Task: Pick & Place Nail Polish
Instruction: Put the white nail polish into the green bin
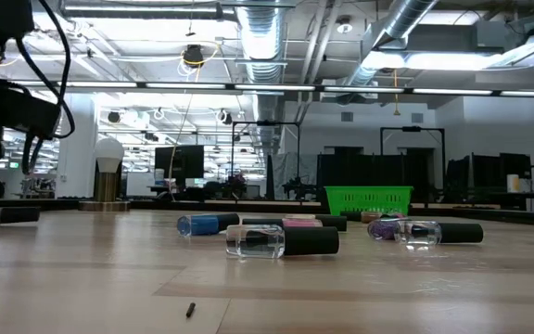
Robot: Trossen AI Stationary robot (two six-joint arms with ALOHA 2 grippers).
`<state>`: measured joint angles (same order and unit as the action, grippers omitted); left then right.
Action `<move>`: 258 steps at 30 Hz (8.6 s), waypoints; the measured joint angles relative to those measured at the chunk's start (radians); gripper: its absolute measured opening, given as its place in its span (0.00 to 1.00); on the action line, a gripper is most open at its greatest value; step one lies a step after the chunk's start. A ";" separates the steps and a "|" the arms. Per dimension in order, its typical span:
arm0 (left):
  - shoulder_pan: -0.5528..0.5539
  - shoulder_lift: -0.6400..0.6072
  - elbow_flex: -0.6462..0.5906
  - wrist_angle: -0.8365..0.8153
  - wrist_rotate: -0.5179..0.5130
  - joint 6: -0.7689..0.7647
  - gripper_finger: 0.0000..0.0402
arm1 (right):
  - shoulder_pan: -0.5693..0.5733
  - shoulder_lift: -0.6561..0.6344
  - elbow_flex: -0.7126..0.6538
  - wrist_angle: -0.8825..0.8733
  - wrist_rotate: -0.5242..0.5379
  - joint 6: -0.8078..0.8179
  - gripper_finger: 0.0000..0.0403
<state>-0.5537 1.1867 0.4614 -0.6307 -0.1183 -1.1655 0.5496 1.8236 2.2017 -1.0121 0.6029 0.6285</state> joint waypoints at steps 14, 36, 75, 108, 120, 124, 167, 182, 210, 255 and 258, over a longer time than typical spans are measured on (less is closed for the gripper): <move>0.014 -0.219 0.008 0.094 -0.150 -0.025 0.01 | -0.079 0.047 -0.003 0.003 -0.013 0.006 0.23; 0.279 -0.126 0.009 0.170 -0.154 0.404 0.63 | -0.086 0.049 -0.003 0.018 -0.030 0.053 0.23; 0.313 -0.127 -0.014 0.271 -0.241 0.397 0.74 | -0.088 0.048 -0.003 -0.035 -0.030 0.053 0.23; 0.278 0.218 -0.010 0.268 -0.316 0.059 0.27 | -0.101 0.048 -0.002 -0.136 -0.029 0.046 0.23; 0.280 0.072 -0.022 0.272 -0.213 0.083 0.27 | -0.109 0.048 -0.002 -0.157 -0.028 0.050 0.23; 0.277 -0.045 -0.020 0.291 -0.244 0.110 0.27 | -0.130 0.048 -0.002 -0.156 -0.026 0.050 0.23; 0.273 -0.449 -0.014 1.260 -0.189 0.791 0.27 | -0.368 0.186 -0.032 0.628 -0.227 -0.351 0.59; 0.273 -0.449 -0.014 1.290 -0.181 0.845 0.27 | -0.383 0.195 -0.032 0.635 -0.239 -0.350 0.59; 0.280 -0.424 -0.013 1.330 -0.179 0.873 0.27 | -0.406 0.195 -0.033 0.634 -0.323 -0.365 0.28; 0.274 -0.726 -0.014 0.513 -0.301 0.653 0.47 | -0.374 -0.042 -0.032 0.102 -0.031 -0.341 0.12; 0.274 -0.816 -0.013 0.500 -0.302 0.687 0.34 | -0.384 -0.047 -0.032 0.008 -0.014 -0.313 0.12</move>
<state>-0.2802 0.3709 0.4488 -0.1309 -0.4199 -0.4784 0.1657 1.7771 2.1700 -1.0043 0.5884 0.3155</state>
